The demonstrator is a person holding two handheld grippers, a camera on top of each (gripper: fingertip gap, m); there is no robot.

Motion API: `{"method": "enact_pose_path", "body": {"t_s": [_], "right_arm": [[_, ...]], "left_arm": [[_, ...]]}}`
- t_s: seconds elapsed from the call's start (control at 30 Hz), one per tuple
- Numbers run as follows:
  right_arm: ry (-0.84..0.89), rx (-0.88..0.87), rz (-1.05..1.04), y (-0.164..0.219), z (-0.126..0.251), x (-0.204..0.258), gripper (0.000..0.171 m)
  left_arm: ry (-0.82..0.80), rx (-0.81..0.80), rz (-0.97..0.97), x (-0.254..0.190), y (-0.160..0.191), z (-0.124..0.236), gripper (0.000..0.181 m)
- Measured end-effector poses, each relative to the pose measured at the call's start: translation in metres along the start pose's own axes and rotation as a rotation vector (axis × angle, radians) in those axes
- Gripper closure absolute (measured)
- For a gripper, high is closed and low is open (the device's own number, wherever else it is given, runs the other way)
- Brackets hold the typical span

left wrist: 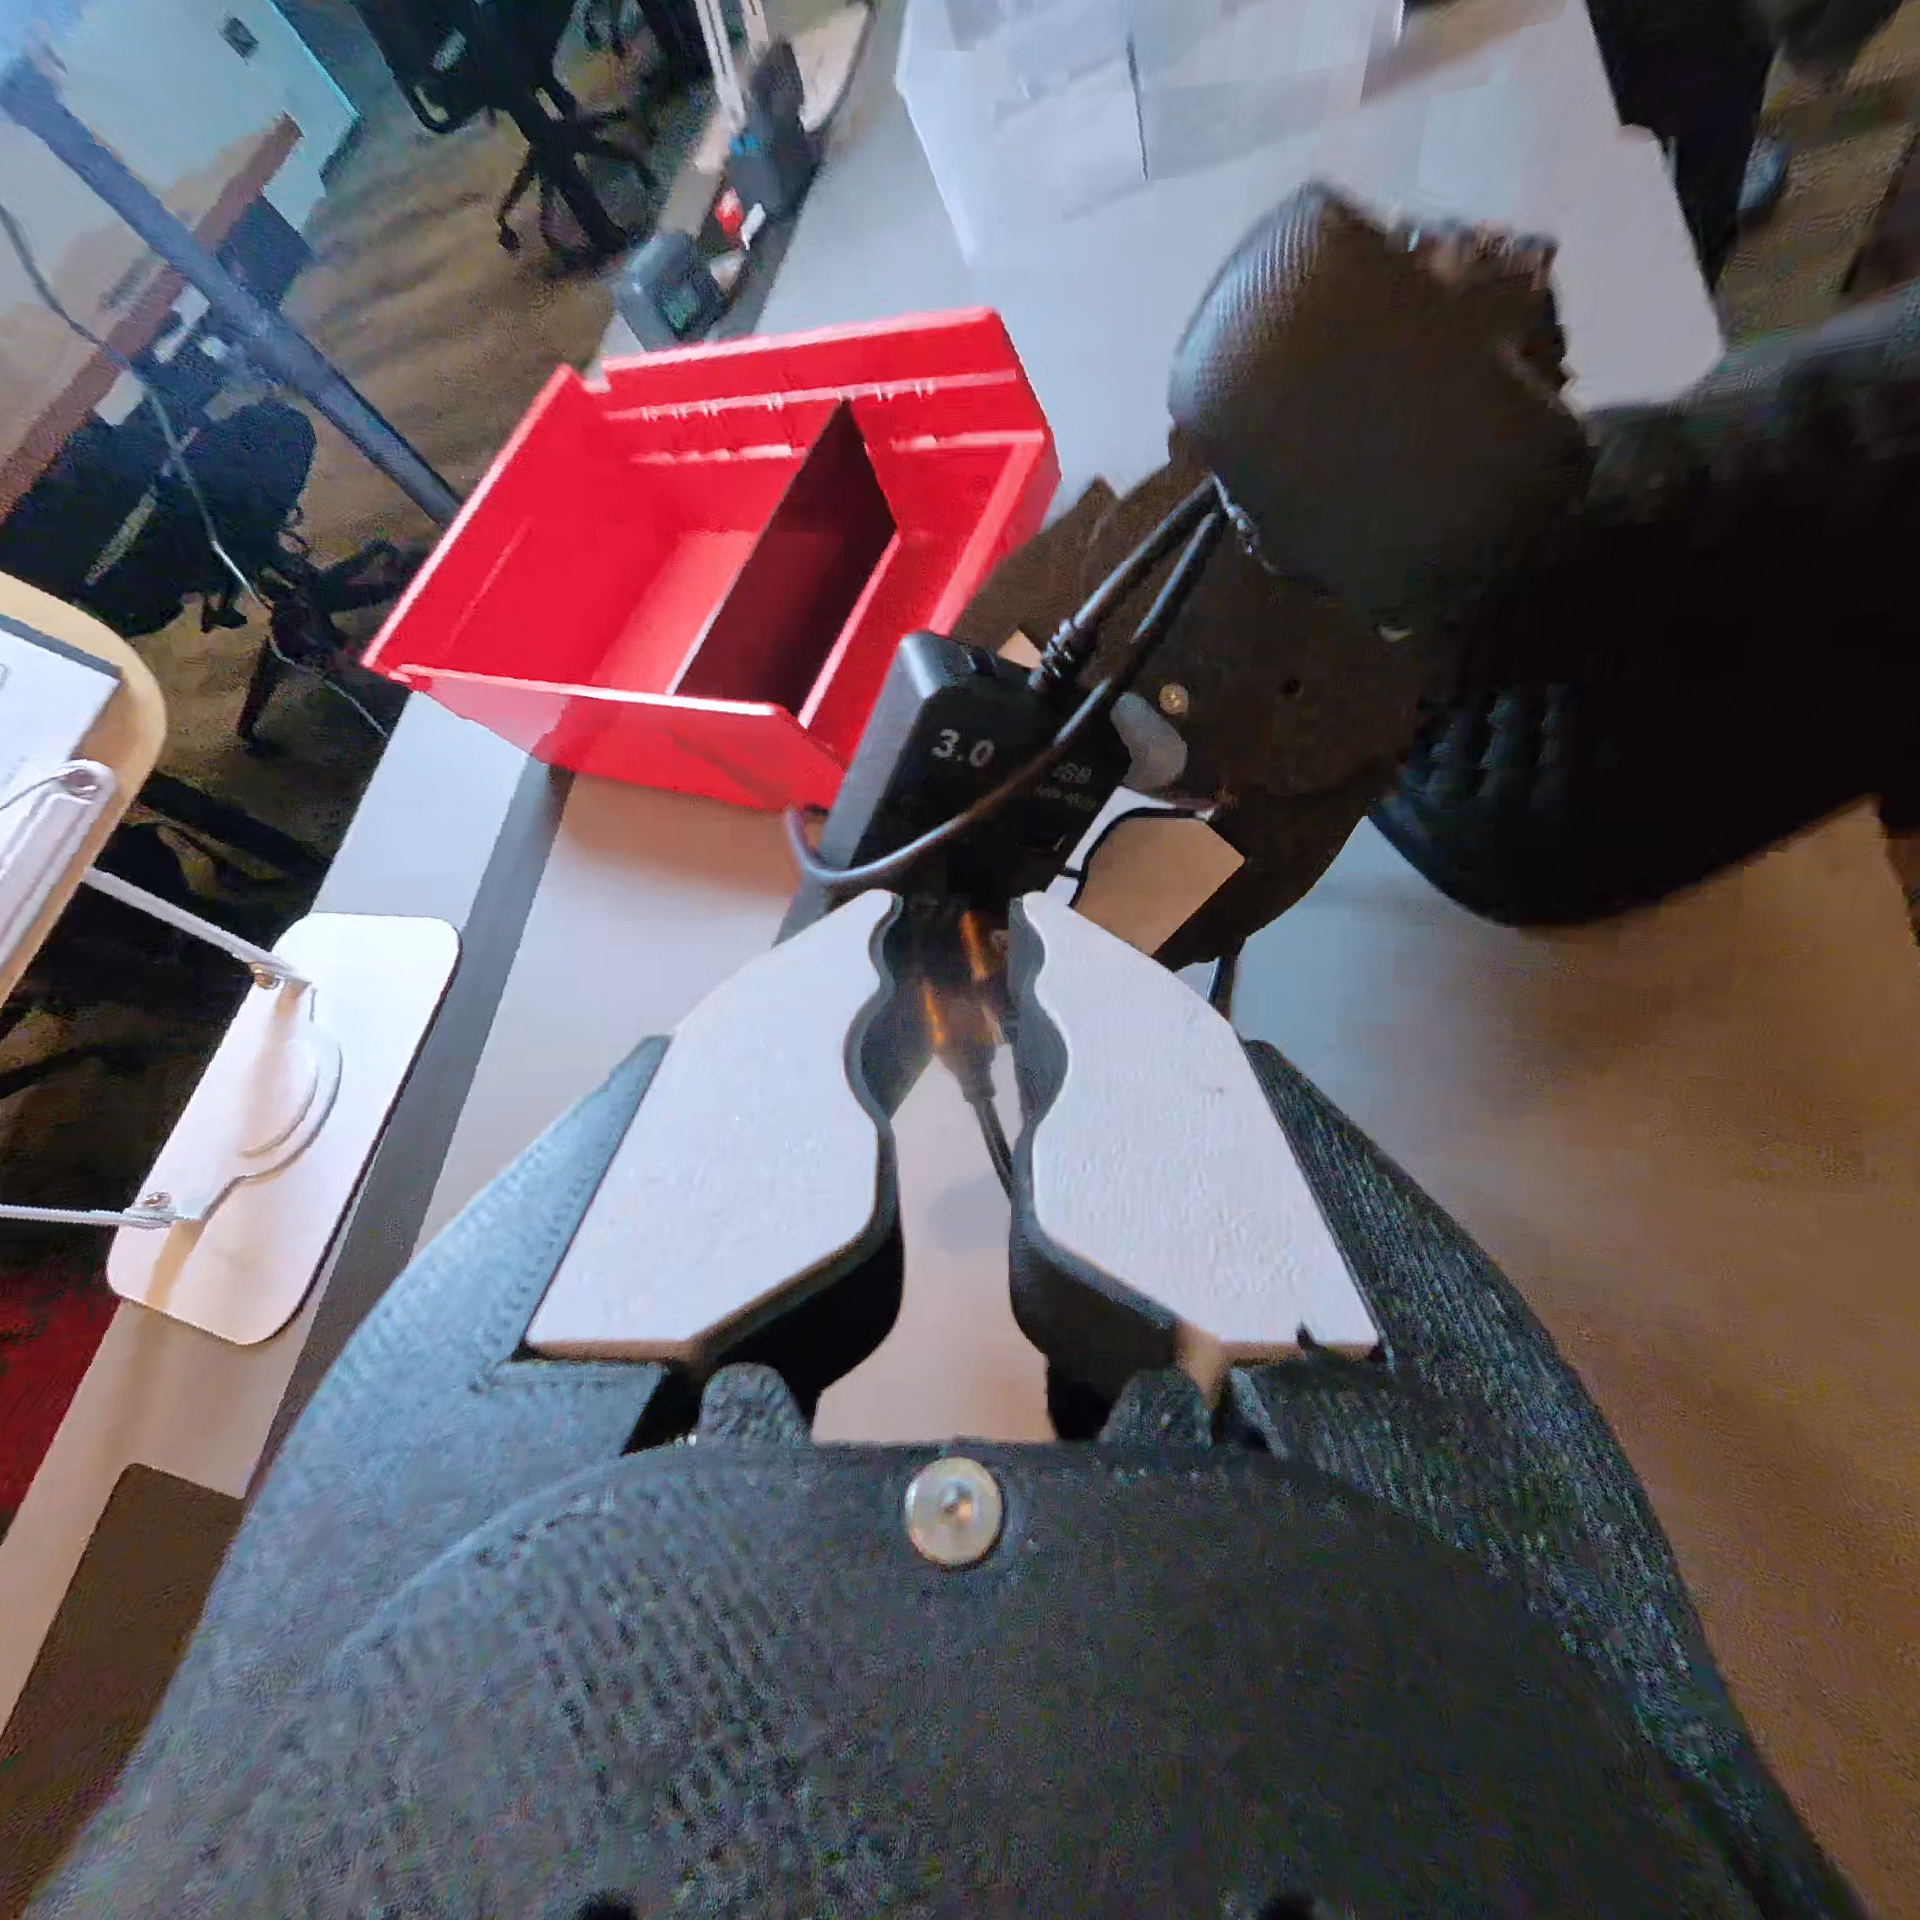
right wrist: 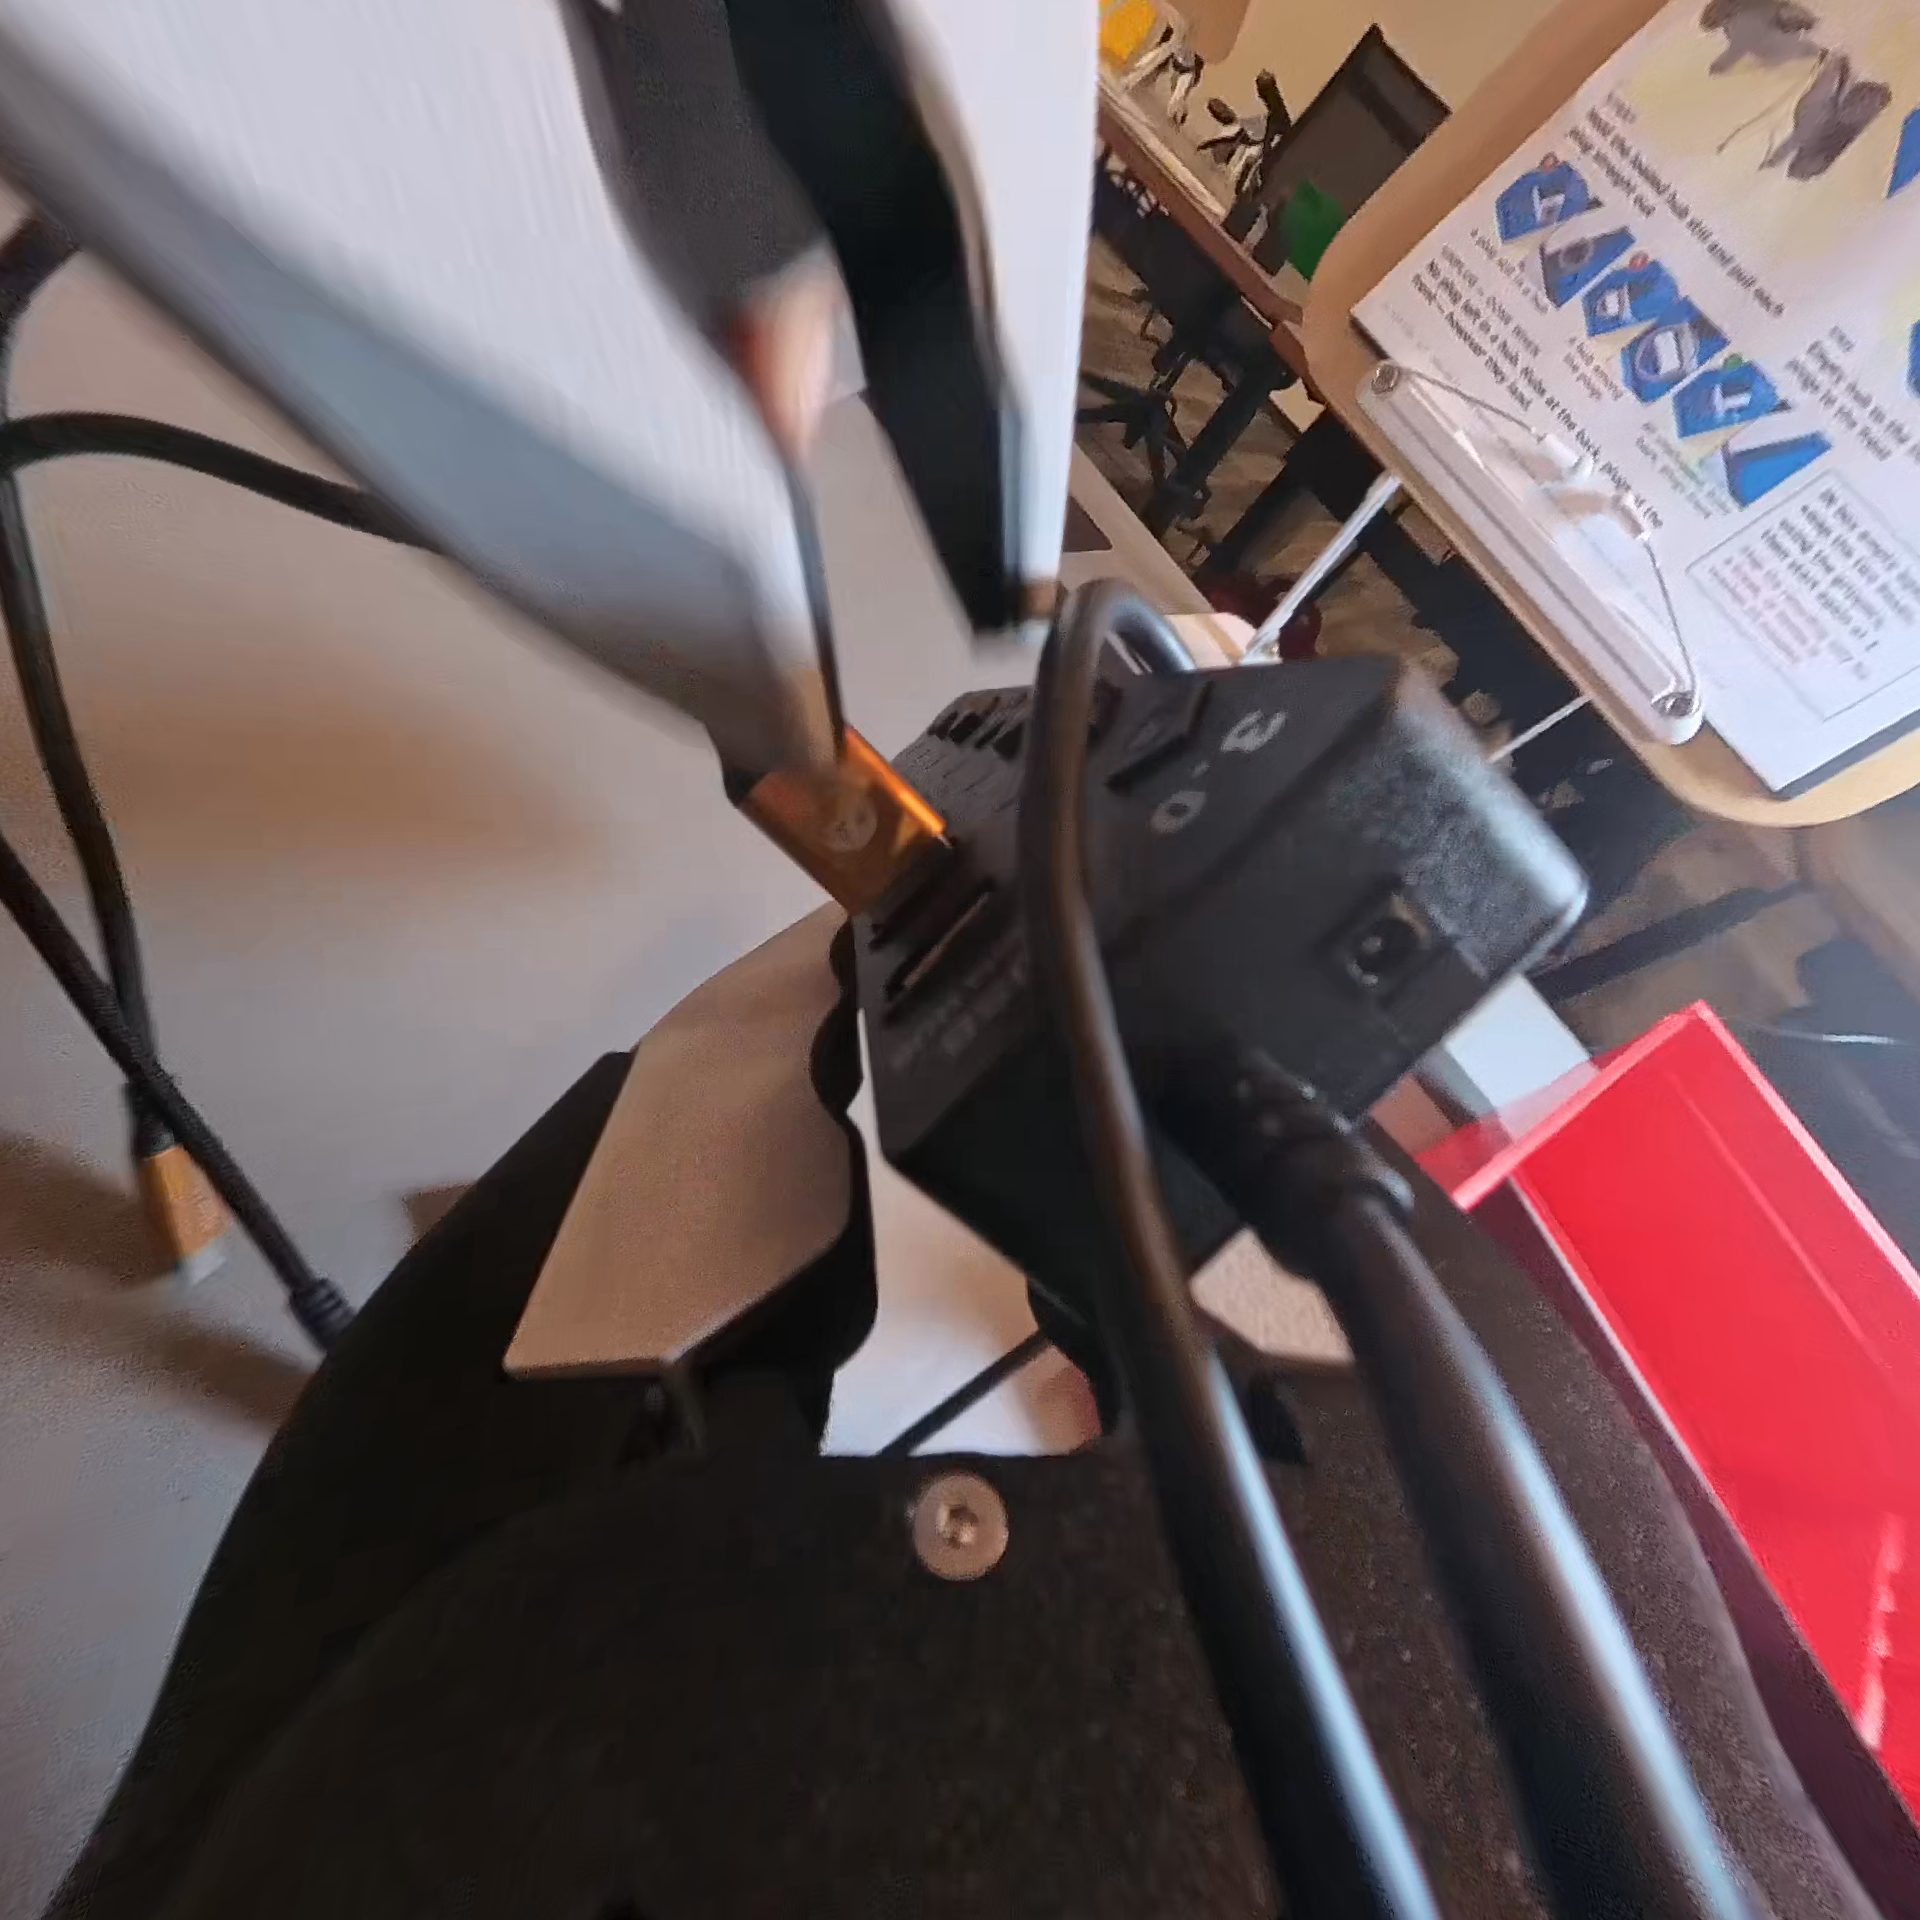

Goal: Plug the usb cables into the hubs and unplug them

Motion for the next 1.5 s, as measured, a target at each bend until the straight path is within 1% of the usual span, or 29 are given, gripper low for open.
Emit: {"method": "enact_pose_path", "body": {"t_s": [0.07,0.1,0.2,0.3,0.37,0.4,0.43,0.47,0.5,0.53,0.57,0.6,0.67,0.7,0.73,0.77,0.83,0.9,0.97,1.0,1.07,1.13,1.17,1.2,1.27,1.3,1.37,1.43,1.5], "right_arm": [[-0.033,-0.014,-0.044,0.005,0.001,-0.001,0.139],[-0.057,-0.023,-0.070,0.007,0.001,-0.001,0.139],[-0.145,-0.080,-0.142,0.005,0.003,-0.001,0.140],[-0.286,-0.151,-0.197,0.002,0.007,0.002,0.140],[-0.413,-0.193,-0.231,0.000,0.010,0.007,0.140],[-0.477,-0.217,-0.247,-0.001,0.011,0.010,0.140],[-0.550,-0.233,-0.268,-0.002,0.013,0.013,0.139],[-0.617,-0.236,-0.300,-0.003,0.014,0.015,0.139],[-0.663,-0.223,-0.342,-0.003,0.014,0.015,0.134],[-0.691,-0.189,-0.386,-0.002,0.015,0.013,0.124],[-0.694,-0.145,-0.434,-0.001,0.015,0.009,0.118],[-0.679,-0.120,-0.499,0.000,0.016,0.003,0.114],[-0.699,-0.116,-0.661,-0.003,0.025,-0.008,0.113],[-0.716,-0.124,-0.706,-0.006,0.031,-0.012,0.112],[-0.695,-0.129,-0.705,-0.007,0.036,-0.015,0.111],[-0.638,-0.145,-0.672,-0.008,0.040,-0.019,0.109],[-0.552,-0.243,-0.590,-0.017,0.051,-0.024,0.108],[-0.539,-0.350,-0.541,-0.030,0.066,-0.027,0.113],[-0.543,-0.401,-0.419,-0.039,0.083,-0.026,0.114],[-0.513,-0.436,-0.350,-0.042,0.093,-0.028,0.112],[-0.391,-0.510,-0.308,-0.045,0.111,-0.044,0.111],[-0.269,-0.486,-0.334,-0.035,0.116,-0.068,0.109],[-0.199,-0.418,-0.329,-0.022,0.111,-0.080,0.109],[-0.156,-0.311,-0.324,-0.004,0.101,-0.089,0.107],[-0.182,-0.094,-0.362,0.032,0.071,-0.093,0.096],[-0.230,-0.040,-0.390,0.043,0.054,-0.087,0.096],[-0.326,0.012,-0.389,0.048,0.024,-0.063,0.097],[-0.322,0.065,-0.323,0.044,-0.003,-0.043,0.098],[-0.293,0.120,-0.285,0.043,-0.029,-0.033,0.098]], "left_arm": [[0.006,-0.105,0.062,0.011,-0.004,0.018,0.162],[0.005,-0.133,0.084,0.017,-0.002,0.026,0.160],[-0.002,-0.151,0.114,0.036,0.017,0.041,0.150],[0.150,-0.054,0.160,0.041,0.057,0.034,0.127],[0.302,-0.035,0.224,0.034,0.079,0.017,0.113],[0.364,-0.040,0.232,0.028,0.086,0.006,0.111],[0.450,-0.061,0.240,0.019,0.090,-0.005,0.113],[0.581,-0.088,0.263,0.006,0.090,-0.012,0.125],[0.673,-0.098,0.286,-0.004,0.087,-0.018,0.141],[0.707,-0.086,0.301,-0.008,0.086,-0.024,0.148],[0.704,-0.093,0.323,-0.007,0.085,-0.028,0.152],[0.675,-0.136,0.335,-0.002,0.083,-0.028,0.155],[0.608,-0.221,0.364,0.012,0.083,-0.020,0.155],[0.558,-0.251,0.375,0.021,0.085,-0.015,0.155],[0.506,-0.286,0.385,0.029,0.085,-0.009,0.155],[0.466,-0.318,0.395,0.036,0.085,-0.003,0.156],[0.375,-0.359,0.410,0.048,0.085,0.006,0.156],[0.268,-0.383,0.440,0.060,0.087,0.012,0.156],[0.220,-0.415,0.469,0.068,0.089,0.017,0.156],[0.198,-0.418,0.468,0.070,0.089,0.020,0.156],[0.169,-0.419,0.453,0.073,0.087,0.026,0.156],[0.159,-0.431,0.432,0.073,0.081,0.034,0.156],[0.162,-0.440,0.417,0.073,0.077,0.038,0.156],[0.156,-0.449,0.405,0.072,0.073,0.042,0.156],[0.164,-0.468,0.387,0.071,0.064,0.049,0.156],[0.169,-0.481,0.376,0.069,0.060,0.053,0.156],[0.182,-0.505,0.361,0.066,0.052,0.059,0.156],[0.194,-0.531,0.351,0.064,0.045,0.066,0.155],[0.201,-0.558,0.341,0.063,0.040,0.073,0.155]]}}
Point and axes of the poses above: each gripper's, where its closed fingertips meet, z back along the fingers, y out of its underside, x = y × z across the jaws, the point moved 7 cm from there along z, back along the fingers, and after that the axes turned 1 degree about -z, right-handed, at the moved point
